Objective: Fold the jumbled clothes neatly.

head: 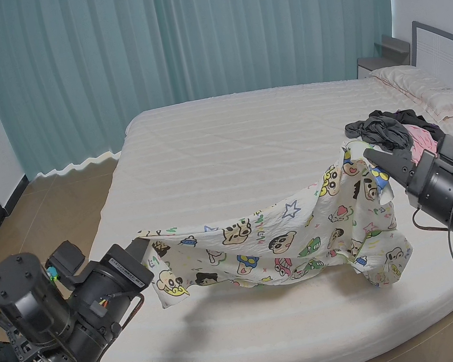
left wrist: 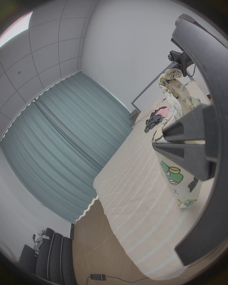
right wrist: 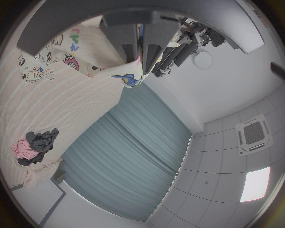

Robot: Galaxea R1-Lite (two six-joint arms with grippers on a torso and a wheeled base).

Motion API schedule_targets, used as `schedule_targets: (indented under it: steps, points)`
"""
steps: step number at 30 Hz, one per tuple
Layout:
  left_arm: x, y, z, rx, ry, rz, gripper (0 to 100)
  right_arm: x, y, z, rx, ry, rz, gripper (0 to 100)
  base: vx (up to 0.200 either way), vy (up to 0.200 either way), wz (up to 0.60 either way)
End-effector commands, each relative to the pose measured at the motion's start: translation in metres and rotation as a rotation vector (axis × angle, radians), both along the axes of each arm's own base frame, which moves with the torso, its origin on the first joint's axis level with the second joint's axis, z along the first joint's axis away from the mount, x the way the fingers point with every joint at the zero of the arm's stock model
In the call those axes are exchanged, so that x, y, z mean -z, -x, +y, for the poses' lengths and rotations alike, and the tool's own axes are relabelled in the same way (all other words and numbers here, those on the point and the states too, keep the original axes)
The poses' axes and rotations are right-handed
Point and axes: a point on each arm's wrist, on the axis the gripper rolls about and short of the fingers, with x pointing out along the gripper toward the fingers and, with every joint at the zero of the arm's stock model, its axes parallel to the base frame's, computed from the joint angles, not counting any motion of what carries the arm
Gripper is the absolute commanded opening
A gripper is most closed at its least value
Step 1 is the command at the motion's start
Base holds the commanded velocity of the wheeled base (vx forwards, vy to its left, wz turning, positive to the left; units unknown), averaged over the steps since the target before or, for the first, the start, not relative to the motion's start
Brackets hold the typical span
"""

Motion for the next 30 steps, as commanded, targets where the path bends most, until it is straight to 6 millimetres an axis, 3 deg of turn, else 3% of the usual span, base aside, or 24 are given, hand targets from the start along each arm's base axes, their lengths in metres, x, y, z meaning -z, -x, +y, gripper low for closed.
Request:
schedule_targets:
  steps: [1,12,18,23,26,30]
  points:
    - [-0.029,0.022,0.016,0.009,0.046,-0.084,0,-0.029,0.036,-0.017,-0.055,-0.058,-0.147,0,0.0,0.0,0.0]
    - [-0.065,0.054,0.044,-0.004,0.039,-0.193,0,-0.058,0.09,-0.042,-0.18,-0.091,-0.317,0,0.0,0.0,0.0]
    - [-0.079,0.07,0.055,0.003,0.034,-0.249,0,-0.073,0.109,-0.052,-0.195,-0.095,-0.349,0,0.0,0.0,0.0]
    - [-0.084,0.071,0.056,0.001,0.011,-0.234,0,-0.075,0.099,-0.05,-0.174,-0.059,-0.27,0,0.0,0.0,0.0]
    - [-0.086,0.066,0.054,-0.004,-0.008,-0.214,0,-0.075,0.079,-0.047,-0.127,-0.038,-0.231,0,0.0,0.0,0.0]
    - [-0.079,0.046,0.041,-0.021,-0.061,-0.145,0,-0.069,0.047,-0.044,-0.065,-0.005,-0.158,0,0.0,0.0,0.0]
